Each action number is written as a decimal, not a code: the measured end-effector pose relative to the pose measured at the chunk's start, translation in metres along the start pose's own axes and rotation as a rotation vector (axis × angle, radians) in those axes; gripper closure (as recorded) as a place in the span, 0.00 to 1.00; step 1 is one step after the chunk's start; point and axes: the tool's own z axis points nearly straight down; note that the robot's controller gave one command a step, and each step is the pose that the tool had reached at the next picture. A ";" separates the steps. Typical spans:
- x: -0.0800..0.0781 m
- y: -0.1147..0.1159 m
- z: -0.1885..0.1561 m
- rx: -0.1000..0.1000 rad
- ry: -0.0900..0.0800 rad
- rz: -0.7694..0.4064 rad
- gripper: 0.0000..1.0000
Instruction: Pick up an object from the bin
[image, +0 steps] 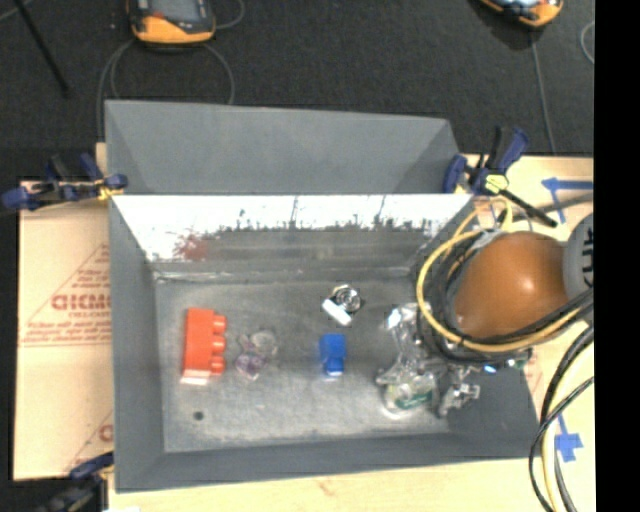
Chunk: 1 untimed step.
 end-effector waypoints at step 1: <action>0.000 -0.001 -0.001 -0.001 0.002 0.000 1.00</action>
Offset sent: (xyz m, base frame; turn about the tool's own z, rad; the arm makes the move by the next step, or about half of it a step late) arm 0.0000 0.0000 0.0000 0.0000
